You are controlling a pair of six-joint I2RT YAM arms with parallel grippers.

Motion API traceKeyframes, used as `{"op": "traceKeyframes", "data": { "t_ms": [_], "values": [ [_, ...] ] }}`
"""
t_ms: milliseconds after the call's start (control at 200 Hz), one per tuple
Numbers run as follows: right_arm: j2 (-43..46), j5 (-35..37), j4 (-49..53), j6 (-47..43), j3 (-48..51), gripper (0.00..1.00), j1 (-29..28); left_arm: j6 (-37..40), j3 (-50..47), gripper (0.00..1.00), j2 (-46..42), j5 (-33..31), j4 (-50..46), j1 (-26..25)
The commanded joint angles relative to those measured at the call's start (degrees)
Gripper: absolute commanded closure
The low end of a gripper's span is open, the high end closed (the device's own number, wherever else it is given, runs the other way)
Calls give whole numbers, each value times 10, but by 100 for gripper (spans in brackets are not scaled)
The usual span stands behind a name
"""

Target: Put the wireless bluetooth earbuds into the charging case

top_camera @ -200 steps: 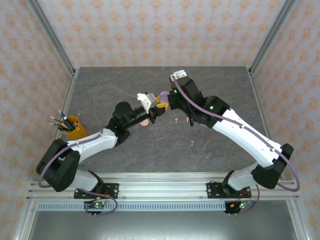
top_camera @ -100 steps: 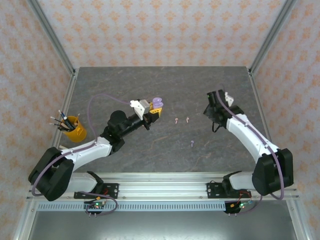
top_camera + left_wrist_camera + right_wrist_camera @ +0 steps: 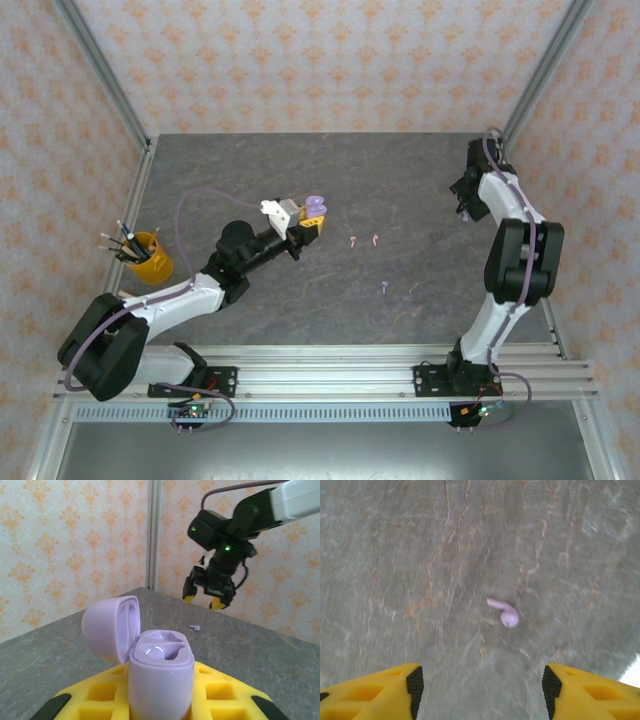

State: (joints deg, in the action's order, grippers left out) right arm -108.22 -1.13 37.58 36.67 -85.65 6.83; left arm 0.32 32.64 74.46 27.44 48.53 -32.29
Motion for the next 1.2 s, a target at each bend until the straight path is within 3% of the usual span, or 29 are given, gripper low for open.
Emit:
{"op": "traceKeyframes", "data": {
  "t_ms": [0,220,746,1196],
  "values": [
    [-58,6,64,-1,-71,35,2,-5,19,100,9,5,16,-6],
    [-126,11,85,-17,-130,39,11,-8,27,100,27,10,32,-7],
    [-124,-32,15,-26,-33,48,35,-11,44,100,53,21,46,-7],
    [-149,-47,-4,-38,-35,56,53,-10,58,100,66,22,41,-7]
  ]
}}
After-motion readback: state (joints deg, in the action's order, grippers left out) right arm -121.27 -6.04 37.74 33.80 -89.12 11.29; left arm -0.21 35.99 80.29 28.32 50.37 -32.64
